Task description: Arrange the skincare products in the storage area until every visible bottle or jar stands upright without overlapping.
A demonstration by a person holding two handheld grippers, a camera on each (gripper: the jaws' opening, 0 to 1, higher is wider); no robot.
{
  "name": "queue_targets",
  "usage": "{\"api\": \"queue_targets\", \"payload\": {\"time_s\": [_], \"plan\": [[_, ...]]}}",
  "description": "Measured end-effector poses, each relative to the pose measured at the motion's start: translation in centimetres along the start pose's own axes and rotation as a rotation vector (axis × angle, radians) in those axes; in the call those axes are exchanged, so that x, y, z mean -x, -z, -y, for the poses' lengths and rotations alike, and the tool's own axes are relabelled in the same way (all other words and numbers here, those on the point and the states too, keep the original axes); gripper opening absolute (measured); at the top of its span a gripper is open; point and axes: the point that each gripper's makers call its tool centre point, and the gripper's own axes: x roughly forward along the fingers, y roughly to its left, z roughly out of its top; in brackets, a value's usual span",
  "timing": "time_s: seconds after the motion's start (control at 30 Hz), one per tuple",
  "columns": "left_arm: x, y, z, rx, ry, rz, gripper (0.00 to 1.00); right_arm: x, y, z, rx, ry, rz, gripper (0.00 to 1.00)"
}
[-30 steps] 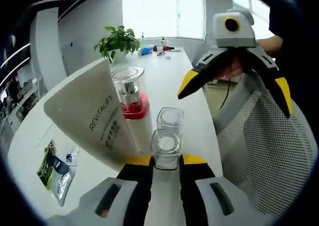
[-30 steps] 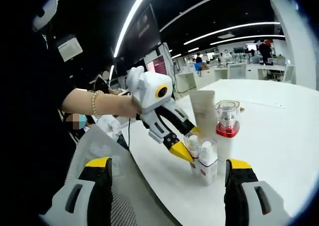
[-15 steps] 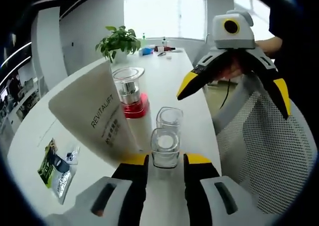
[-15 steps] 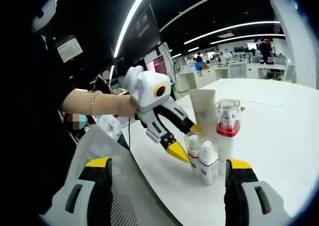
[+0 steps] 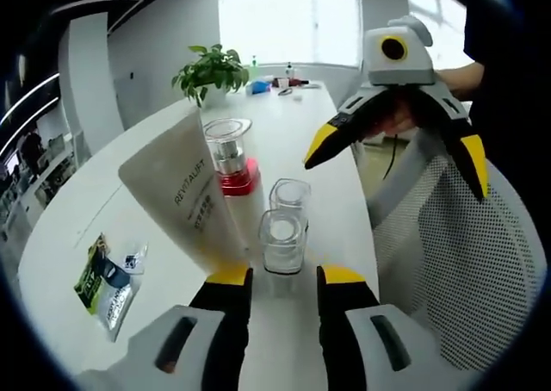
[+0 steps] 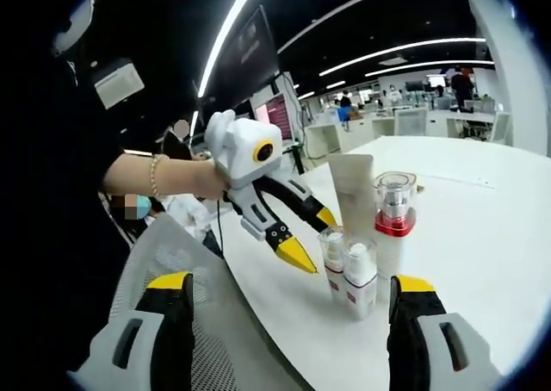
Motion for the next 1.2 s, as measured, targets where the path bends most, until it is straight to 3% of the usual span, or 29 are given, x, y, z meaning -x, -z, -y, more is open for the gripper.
{"api": "queue_targets", "payload": {"time_s": [0.4,0.8,0.93,1.2], "plan": [[2.8,1.7,0.2,0.106,-0.088,-0.006,0.34,0.1,-0.2,0.2,0.007,0.015,0.006,0.98],[6.2,4.3,0.0,0.306,-0.241,0.015,0.56,-0.1,-0.2,-0.2,0.029,0.004,0.000,0.98],[7.8,5.6,-0.4,0.405,-0.309,0.010,0.68,0.2,-0.5,0.1,0.020,0.034,0.006,0.98],[11.1,8.3,-0.4,0.551,-0.365,0.027,0.83,1.2,-0.9,1.0,-0.017,0.127,0.016,0.98]]}}
